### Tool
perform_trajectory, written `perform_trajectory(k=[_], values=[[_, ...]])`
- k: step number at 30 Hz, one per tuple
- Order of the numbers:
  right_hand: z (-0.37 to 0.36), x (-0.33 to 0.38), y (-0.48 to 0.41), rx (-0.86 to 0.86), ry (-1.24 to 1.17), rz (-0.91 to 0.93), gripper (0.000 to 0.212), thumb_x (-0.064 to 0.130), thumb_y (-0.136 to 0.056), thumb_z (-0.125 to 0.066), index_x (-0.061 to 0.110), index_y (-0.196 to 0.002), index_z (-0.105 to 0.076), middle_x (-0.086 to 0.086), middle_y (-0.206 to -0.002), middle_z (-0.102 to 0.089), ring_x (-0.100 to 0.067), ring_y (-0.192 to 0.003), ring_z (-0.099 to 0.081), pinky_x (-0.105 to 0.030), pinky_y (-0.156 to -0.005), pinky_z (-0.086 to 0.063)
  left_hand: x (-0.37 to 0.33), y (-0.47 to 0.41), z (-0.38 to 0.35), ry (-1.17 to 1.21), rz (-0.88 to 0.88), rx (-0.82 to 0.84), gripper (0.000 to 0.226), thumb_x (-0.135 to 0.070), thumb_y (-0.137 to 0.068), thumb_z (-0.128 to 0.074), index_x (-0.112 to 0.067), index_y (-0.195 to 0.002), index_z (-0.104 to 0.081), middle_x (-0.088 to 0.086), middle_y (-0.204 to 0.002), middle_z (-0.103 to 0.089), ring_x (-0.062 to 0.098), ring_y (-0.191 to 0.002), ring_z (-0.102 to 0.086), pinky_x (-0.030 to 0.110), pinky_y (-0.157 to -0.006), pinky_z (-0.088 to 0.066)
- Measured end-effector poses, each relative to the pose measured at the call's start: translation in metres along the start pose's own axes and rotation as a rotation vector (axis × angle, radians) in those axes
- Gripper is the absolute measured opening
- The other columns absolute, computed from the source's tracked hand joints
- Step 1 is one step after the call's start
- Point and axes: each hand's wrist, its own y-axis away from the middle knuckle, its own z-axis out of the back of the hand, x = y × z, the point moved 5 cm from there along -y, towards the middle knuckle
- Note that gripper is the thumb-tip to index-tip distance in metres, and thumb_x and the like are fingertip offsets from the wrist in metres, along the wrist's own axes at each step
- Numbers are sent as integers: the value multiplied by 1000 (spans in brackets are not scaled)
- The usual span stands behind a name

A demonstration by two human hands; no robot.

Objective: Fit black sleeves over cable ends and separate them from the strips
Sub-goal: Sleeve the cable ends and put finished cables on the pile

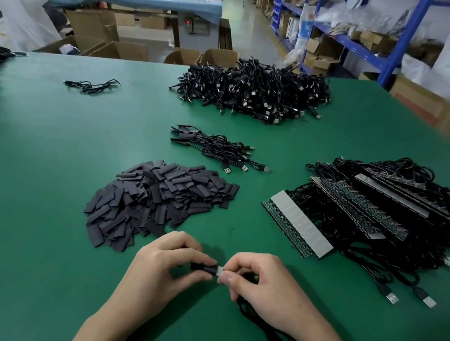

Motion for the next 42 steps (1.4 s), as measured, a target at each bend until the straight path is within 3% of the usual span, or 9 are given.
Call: perform_trajectory(k=[6, 9, 13, 18, 26, 29, 34, 42], values=[[-4, -3, 0, 15, -9, -3, 12, 35, -93, -66, 31, -82, -70, 10, -71, -73, -1, -73, -66, -20, -75, -50, -1, 1, -3, 38, 10, 45, 19, -51, -83, -78, -37, -96, -80, -19, -94, -63, 2, -90, -65, 27, -76, -54], [-5, -4, -2, -1, -17, 2, 12, 36, -93, -66, 32, -83, -70, 11, -73, -75, -3, -76, -68, -24, -78, -51, 1, 1, -4, 65, 36, 50, 14, -44, -84, -79, -36, -96, -80, -18, -93, -65, 4, -88, -66, 25, -76, -54], [0, -4, -3, -40, -60, 10, 6, 42, -90, -70, 38, -93, -67, 13, -76, -76, 5, -69, -63, -10, -69, -44, 7, 1, -5, 134, 148, 16, 7, -38, -86, -77, -35, -90, -81, -18, -90, -70, 7, -85, -70, 21, -76, -52], [-2, -7, -3, -46, -59, -12, 7, 38, -88, -72, 33, -90, -68, 9, -72, -75, 4, -55, -55, -11, -59, -45, 14, 1, -4, 188, 237, -14, 7, -43, -82, -74, -40, -84, -79, -20, -86, -75, 6, -83, -71, 18, -75, -51], [0, -11, -4, -79, -152, -53, 7, 34, -92, -72, 32, -85, -71, 6, -67, -72, -1, -56, -58, -16, -57, -47, 21, 4, 4, 287, 345, -243, 12, -37, -79, -76, -40, -91, -77, -10, -79, -76, 9, -73, -72, 17, -72, -53], [1, -12, -5, -80, -206, -60, 9, 35, -92, -72, 32, -84, -72, 4, -70, -74, -3, -63, -62, -24, -68, -52, 17, 5, 8, 197, 321, -287, 11, -29, -82, -78, -38, -87, -80, -18, -81, -76, 6, -77, -73, 16, -74, -53], [-1, -15, -6, -85, -307, -86, 16, 41, -90, -70, 26, -84, -74, 2, -71, -74, -16, -67, -57, -33, -72, -47, 0, 1, 6, 70, 172, -271, 22, -24, -83, -76, -25, -104, -82, -21, -95, -75, 6, -85, -71, 11, -73, -49], [-2, -16, -7, -94, -329, -96, 15, 38, -92, -71, 26, -85, -74, 1, -71, -75, -7, -65, -57, -25, -71, -46, -3, 1, 6, -13, 82, -256, 19, -26, -88, -77, -22, -106, -82, -19, -96, -73, 1, -84, -68, 10, -73, -47]])
